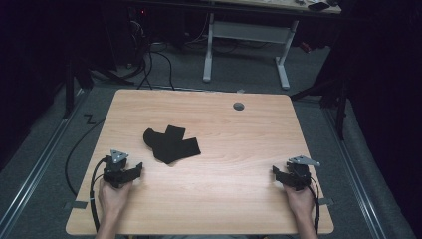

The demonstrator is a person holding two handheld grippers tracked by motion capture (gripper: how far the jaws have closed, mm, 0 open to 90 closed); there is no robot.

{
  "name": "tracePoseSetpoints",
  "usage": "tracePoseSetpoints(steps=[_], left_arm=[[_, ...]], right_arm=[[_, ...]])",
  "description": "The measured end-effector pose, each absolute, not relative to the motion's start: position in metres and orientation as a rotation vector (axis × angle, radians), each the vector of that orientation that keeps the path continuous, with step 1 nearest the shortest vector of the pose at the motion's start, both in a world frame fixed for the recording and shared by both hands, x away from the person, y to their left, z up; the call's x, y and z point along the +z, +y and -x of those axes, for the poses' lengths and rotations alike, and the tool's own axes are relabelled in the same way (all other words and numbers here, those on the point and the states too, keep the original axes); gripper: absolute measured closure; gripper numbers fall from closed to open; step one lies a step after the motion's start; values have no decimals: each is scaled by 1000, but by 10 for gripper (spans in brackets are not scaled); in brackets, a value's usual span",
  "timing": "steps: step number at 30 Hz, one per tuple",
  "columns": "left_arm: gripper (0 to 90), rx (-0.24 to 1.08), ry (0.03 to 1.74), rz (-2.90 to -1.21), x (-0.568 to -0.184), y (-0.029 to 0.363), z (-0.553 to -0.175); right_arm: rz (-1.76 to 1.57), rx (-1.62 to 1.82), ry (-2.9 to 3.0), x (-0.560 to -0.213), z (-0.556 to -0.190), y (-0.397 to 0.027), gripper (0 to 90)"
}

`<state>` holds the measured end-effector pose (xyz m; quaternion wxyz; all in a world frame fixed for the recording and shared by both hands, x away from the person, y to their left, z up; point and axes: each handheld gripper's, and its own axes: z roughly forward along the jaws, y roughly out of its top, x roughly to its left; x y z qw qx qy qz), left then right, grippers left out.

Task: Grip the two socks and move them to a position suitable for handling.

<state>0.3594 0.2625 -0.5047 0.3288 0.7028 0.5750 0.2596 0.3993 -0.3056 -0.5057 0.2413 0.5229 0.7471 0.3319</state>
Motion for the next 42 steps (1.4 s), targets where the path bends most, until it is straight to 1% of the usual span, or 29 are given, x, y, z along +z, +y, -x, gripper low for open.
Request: tracePoseSetpoints(steps=[5, 13, 17, 24, 30, 34, 38, 42], left_arm=[[359, 662, 1461, -1845, -499, 254, -358], [362, 648, 1358, -1881, -487, 226, -363], [368, 633, 1332, -1897, -484, 215, -367], [386, 621, 1291, -1925, -482, 199, -374], [402, 619, 1249, -1987, -482, 178, -382], [425, 604, 1254, -1999, -486, 172, -387], [444, 601, 1266, -2047, -491, 164, -395], [510, 597, 1285, -2067, -493, 159, -403]], right_arm=[[-1430, 907, 2044, -506, -399, -306, 371], [-1430, 908, 2044, -506, -399, -306, 370], [-1430, 909, 2045, -506, -399, -306, 368], [-1430, 908, 2045, -506, -399, -306, 367], [-1428, 908, 2047, -506, -399, -306, 366], [-1427, 909, 2047, -506, -399, -306, 365], [-1427, 909, 2047, -506, -399, -306, 364], [-1427, 909, 2047, -506, -399, -306, 364]])
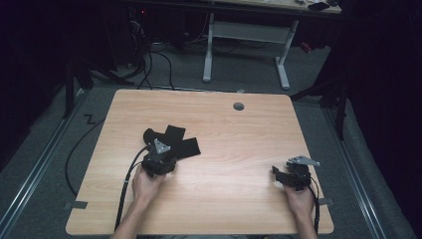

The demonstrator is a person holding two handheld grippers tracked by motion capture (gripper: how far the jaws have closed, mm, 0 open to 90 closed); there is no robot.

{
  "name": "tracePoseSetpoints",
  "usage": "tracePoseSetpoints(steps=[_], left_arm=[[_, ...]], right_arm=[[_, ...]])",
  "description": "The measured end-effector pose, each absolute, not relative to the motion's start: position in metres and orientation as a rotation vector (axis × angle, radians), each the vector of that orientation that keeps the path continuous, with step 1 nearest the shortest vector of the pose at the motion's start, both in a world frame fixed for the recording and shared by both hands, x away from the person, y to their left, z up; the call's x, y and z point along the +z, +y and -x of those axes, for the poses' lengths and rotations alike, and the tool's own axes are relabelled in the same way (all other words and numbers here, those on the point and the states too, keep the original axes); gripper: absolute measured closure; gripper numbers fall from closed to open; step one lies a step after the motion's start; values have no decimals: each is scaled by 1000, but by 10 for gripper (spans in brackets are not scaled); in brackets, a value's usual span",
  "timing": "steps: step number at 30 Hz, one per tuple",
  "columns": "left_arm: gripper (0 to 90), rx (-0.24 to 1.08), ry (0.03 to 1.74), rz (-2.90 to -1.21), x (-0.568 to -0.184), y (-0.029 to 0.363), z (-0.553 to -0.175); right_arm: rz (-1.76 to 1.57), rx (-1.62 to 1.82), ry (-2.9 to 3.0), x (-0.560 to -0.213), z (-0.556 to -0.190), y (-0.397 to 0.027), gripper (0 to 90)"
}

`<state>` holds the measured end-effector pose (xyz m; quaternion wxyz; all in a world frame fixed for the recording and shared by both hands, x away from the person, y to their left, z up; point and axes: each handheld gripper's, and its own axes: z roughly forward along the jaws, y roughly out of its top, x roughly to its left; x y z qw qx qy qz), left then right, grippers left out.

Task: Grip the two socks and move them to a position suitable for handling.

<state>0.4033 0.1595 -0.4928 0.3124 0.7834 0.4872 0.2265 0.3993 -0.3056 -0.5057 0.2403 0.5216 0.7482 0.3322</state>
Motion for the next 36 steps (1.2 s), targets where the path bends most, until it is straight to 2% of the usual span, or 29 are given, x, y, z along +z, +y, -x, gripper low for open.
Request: tracePoseSetpoints(steps=[1, 6, 7, 9, 11, 12, 21, 36], left_arm=[[510, 599, 1291, -2071, -493, 159, -405], [674, 607, 1311, -2061, -496, 160, -409], [674, 611, 1313, -2061, -496, 160, -409], [767, 623, 1319, -2059, -496, 162, -410], [795, 622, 1319, -2058, -496, 163, -410], [841, 622, 1314, -2059, -496, 163, -410], [864, 628, 1275, -1981, -481, 168, -403], [870, 632, 1241, -1870, -434, 177, -403]], right_arm=[[-1427, 910, 2048, -506, -399, -306, 363], [-1427, 910, 2049, -506, -399, -305, 361], [-1427, 909, 2050, -506, -399, -305, 361], [-1427, 910, 2049, -506, -399, -305, 361], [-1427, 910, 2049, -506, -399, -305, 361], [-1427, 910, 2049, -506, -399, -305, 361], [-1427, 910, 2049, -506, -399, -305, 360], [-1427, 909, 2052, -506, -399, -305, 358]])
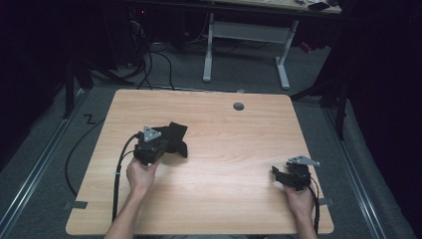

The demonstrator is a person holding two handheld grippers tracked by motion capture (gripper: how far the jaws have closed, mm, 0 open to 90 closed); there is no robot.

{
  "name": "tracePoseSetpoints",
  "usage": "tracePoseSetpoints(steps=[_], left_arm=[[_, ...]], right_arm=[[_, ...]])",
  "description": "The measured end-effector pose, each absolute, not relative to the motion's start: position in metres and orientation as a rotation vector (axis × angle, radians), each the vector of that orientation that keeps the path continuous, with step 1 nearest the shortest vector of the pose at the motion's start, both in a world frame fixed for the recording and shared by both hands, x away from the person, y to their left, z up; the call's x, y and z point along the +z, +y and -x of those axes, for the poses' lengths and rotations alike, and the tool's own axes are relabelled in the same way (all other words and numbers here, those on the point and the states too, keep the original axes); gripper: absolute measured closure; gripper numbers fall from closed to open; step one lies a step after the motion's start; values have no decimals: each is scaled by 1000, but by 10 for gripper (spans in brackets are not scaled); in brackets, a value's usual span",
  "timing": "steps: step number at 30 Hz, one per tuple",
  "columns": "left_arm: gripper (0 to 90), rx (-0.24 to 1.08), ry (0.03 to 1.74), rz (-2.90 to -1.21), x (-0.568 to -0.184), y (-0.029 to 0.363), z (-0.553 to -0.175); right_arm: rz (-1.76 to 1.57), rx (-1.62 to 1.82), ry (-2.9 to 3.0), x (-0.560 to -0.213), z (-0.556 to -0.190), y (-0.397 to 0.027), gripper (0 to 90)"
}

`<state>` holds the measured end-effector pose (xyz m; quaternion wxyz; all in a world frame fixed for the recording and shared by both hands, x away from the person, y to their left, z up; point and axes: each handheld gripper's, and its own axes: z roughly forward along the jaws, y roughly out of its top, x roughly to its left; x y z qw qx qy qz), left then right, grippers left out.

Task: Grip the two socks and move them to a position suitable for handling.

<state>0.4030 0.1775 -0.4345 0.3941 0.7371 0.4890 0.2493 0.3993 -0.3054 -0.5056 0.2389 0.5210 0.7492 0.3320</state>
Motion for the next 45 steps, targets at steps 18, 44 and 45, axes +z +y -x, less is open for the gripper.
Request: tracePoseSetpoints(steps=[18, 44, 45], left_arm=[[870, 672, 1206, -1792, -397, 181, -393], [870, 666, 1142, -1748, -372, 174, -376], [869, 664, 1138, -1742, -370, 173, -375]], right_arm=[[-1425, 910, 2053, -506, -399, -305, 357], [-1426, 909, 2054, -506, -399, -305, 356], [-1427, 909, 2054, -506, -399, -305, 356]])
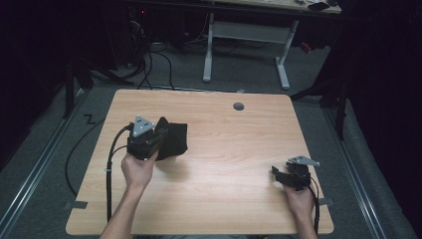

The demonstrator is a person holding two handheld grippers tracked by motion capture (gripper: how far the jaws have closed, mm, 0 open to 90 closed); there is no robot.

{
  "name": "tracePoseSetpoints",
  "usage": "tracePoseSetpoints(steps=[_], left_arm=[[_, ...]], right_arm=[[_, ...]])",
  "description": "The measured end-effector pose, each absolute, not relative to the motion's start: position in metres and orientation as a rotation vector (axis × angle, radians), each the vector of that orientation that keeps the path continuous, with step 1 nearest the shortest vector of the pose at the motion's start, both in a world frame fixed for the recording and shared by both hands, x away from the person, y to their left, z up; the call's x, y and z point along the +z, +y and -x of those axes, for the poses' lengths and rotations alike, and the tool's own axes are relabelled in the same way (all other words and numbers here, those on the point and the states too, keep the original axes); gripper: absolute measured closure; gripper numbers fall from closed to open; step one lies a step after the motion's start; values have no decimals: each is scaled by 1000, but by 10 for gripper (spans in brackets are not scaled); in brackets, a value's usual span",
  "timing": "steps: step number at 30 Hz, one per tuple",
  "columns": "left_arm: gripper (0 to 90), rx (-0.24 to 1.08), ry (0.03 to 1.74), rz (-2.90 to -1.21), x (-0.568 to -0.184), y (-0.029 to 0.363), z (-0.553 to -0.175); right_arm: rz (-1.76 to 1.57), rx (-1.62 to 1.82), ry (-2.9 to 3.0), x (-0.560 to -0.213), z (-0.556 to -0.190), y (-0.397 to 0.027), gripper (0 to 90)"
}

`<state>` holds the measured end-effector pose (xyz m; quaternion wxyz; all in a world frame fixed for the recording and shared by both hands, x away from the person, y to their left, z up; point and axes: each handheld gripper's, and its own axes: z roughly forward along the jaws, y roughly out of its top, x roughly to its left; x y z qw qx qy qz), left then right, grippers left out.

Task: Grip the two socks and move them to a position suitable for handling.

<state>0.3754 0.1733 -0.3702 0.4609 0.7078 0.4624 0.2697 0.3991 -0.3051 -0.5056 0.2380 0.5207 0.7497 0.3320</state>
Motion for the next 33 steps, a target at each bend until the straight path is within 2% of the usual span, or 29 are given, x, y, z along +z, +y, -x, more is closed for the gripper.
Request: tracePoseSetpoints(steps=[19, 33], left_arm=[[868, 603, 1006, -1759, -361, 128, -379], [866, 505, 949, -1847, -383, 74, -396]], right_arm=[[-1427, 909, 2054, -506, -399, -305, 356], [-1427, 907, 2053, -506, -399, -305, 356]])
